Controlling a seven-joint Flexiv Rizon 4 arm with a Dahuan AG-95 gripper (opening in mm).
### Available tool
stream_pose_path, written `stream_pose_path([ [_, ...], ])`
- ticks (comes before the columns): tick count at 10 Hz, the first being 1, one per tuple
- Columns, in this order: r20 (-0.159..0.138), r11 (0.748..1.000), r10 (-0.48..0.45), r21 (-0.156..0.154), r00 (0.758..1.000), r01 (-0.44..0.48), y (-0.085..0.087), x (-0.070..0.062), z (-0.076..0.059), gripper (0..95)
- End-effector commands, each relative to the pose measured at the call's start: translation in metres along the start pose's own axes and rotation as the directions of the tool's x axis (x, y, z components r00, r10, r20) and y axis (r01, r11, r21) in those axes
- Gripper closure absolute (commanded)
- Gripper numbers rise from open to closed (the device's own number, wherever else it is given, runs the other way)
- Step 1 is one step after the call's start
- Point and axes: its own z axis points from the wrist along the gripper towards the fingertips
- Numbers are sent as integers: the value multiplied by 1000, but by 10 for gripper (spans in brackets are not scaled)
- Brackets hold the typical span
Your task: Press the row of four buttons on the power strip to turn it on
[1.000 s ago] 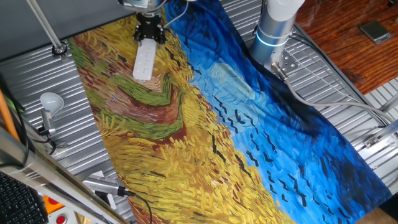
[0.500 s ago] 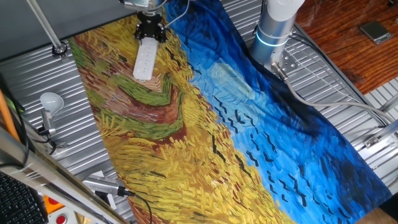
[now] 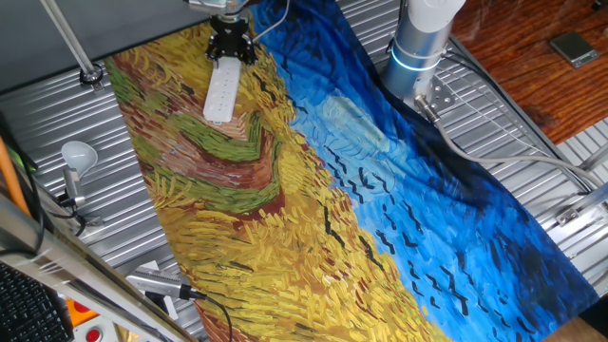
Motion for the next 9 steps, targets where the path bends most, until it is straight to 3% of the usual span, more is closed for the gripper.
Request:
stream_pose_path([
  [1,0,1000,0,1,1000,0,-1,0,1,190],
  [9,7,1000,12,6,1000,-12,4,3,12,190],
])
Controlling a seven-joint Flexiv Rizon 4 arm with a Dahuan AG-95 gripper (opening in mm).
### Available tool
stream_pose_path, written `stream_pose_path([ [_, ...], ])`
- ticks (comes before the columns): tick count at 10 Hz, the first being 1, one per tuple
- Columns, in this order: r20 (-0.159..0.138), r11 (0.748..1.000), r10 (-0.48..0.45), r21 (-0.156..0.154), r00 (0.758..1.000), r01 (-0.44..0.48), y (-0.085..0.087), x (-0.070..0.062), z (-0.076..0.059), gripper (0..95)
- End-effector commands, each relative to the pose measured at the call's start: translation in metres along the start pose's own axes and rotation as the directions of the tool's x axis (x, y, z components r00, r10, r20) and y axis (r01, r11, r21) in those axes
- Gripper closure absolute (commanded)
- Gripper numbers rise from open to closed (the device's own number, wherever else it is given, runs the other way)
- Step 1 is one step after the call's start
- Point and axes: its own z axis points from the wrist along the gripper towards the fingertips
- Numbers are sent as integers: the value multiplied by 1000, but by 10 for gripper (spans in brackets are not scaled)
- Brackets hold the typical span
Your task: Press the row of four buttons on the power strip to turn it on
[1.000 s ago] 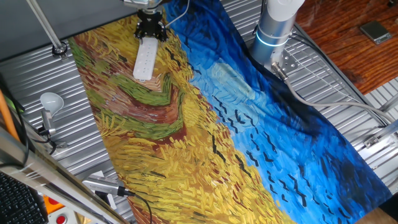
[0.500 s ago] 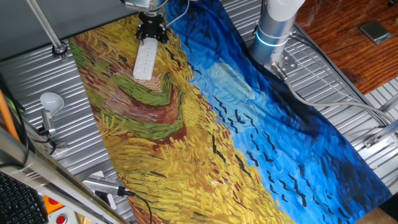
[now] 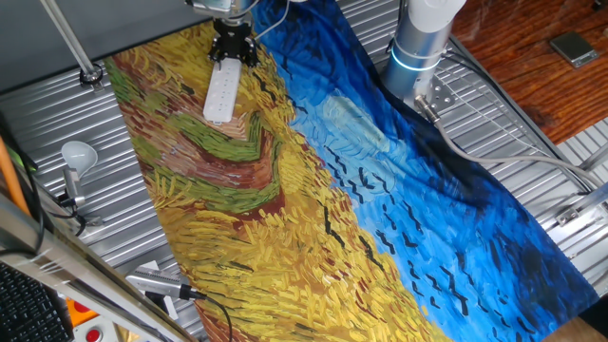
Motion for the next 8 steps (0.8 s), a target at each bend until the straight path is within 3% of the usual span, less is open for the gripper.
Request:
stream_pose_path([
  [1,3,1000,3,8,1000,-3,0,1,7,190],
  [8,-1,1000,0,21,1000,0,2,1,14,190],
])
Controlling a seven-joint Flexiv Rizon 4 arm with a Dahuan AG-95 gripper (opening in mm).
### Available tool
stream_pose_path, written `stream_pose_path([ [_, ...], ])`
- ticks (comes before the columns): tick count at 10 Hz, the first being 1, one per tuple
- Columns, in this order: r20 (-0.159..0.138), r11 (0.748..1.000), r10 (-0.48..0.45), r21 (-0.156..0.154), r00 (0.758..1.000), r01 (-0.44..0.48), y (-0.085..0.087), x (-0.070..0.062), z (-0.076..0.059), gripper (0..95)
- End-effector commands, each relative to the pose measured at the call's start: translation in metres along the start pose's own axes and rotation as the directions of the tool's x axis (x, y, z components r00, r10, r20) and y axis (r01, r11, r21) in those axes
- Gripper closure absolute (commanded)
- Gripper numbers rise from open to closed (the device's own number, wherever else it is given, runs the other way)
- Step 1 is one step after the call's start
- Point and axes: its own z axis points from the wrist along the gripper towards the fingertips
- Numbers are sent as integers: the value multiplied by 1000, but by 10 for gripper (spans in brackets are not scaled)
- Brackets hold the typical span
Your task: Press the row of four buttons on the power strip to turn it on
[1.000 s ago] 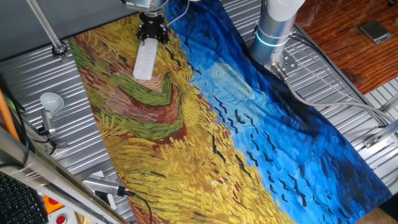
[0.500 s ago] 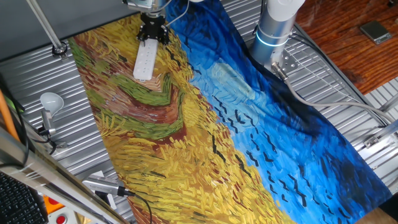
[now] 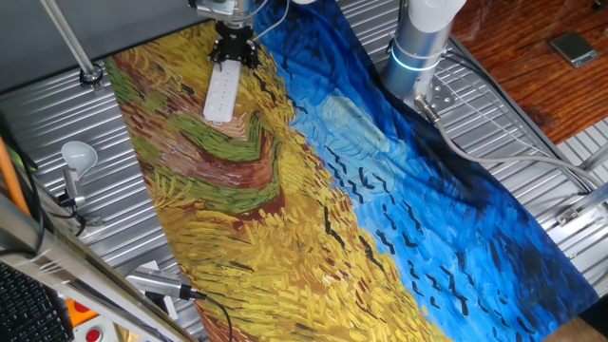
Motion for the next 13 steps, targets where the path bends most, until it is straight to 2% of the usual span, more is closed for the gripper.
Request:
stream_pose_path([
  [1,5,1000,1,0,1000,-1,0,0,8,190],
  [4,11,1000,2,1,1000,-2,0,0,10,190],
  [7,36,1000,15,15,999,-16,5,1,24,190],
  [9,31,1000,4,23,1000,-4,6,1,27,190],
  [11,21,1000,-4,19,1000,4,6,1,28,190],
  [13,26,1000,0,17,1000,-1,8,1,32,190],
])
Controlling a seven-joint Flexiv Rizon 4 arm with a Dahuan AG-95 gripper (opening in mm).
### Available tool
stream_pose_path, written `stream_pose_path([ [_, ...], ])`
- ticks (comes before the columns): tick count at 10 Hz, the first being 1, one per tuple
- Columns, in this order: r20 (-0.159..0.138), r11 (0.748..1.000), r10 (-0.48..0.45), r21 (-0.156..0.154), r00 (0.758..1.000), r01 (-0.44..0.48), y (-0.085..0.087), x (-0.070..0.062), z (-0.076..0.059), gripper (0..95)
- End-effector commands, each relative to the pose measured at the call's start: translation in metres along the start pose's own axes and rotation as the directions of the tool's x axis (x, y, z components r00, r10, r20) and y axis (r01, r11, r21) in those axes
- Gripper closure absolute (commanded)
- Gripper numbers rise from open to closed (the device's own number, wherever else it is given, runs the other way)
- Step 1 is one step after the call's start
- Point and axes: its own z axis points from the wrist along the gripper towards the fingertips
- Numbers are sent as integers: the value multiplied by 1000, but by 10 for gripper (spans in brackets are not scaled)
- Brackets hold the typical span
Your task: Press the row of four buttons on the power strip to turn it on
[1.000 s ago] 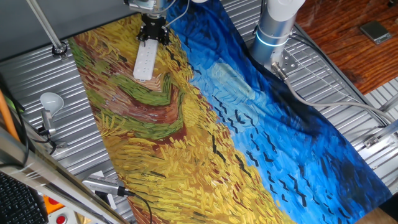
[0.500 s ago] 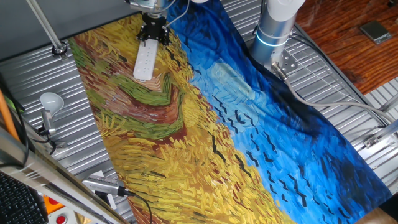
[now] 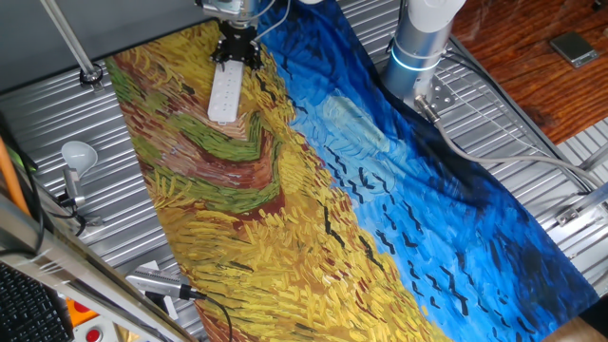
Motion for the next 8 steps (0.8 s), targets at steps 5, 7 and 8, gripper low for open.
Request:
stream_pose_path([
  [5,5,1000,-6,0,1000,6,1,0,31,190],
  [7,5,1000,-10,0,1000,10,1,0,32,190],
  [8,4,1000,-14,1,1000,14,2,0,33,190],
])
